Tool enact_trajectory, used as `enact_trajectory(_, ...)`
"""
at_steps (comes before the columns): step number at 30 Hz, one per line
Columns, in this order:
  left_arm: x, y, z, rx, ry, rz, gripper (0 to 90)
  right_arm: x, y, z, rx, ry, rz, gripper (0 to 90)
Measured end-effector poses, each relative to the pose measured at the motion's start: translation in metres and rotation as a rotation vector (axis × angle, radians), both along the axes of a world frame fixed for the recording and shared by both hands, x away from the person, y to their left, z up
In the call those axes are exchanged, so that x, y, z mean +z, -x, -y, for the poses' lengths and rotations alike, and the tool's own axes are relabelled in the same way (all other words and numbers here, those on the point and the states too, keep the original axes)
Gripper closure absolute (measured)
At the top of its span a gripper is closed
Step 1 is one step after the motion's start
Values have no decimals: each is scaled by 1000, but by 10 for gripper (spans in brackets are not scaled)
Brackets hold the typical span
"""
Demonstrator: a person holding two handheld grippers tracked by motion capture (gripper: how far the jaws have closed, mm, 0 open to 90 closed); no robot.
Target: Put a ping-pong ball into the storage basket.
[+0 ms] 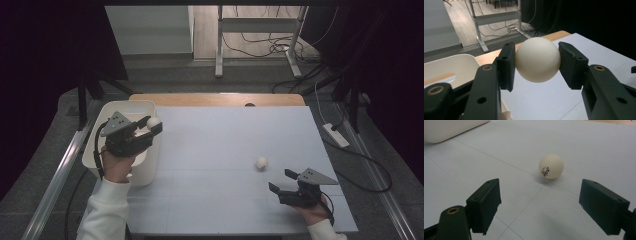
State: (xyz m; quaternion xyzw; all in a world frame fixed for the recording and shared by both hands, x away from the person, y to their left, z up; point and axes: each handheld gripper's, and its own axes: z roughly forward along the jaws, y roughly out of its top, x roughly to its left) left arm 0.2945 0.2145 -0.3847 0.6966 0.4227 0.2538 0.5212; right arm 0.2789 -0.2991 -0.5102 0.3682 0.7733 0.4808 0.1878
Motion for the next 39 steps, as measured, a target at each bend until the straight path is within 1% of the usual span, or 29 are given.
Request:
enact_trajectory(7,-1,2,-9,25,-2,-7,507,0,1,0,-3,0,0,177)
enact_trajectory(12,-3,2,-20,54,6,-14,507,0,0,0,-3,-1,0,177)
enact_trajectory(15,-5,1,-23,63,-6,-25,507,0,0,0,-1,2,-1,177)
enact_trajectory(17,-5,0,-26,68,-11,-33,507,0,0,0,-2,2,0,177)
enact_trajectory(24,-7,-5,-29,80,-5,-44,507,0,0,0,-3,1,0,177)
enact_trajectory(31,-10,-9,-28,97,-33,-59,506,0,1,0,-4,0,-1,177)
enact_trajectory(33,-10,-11,-29,93,-35,-74,505,0,1,0,-4,-1,0,177)
enact_trajectory(39,-12,-17,-30,111,-60,-100,505,0,1,0,-3,-1,-1,177)
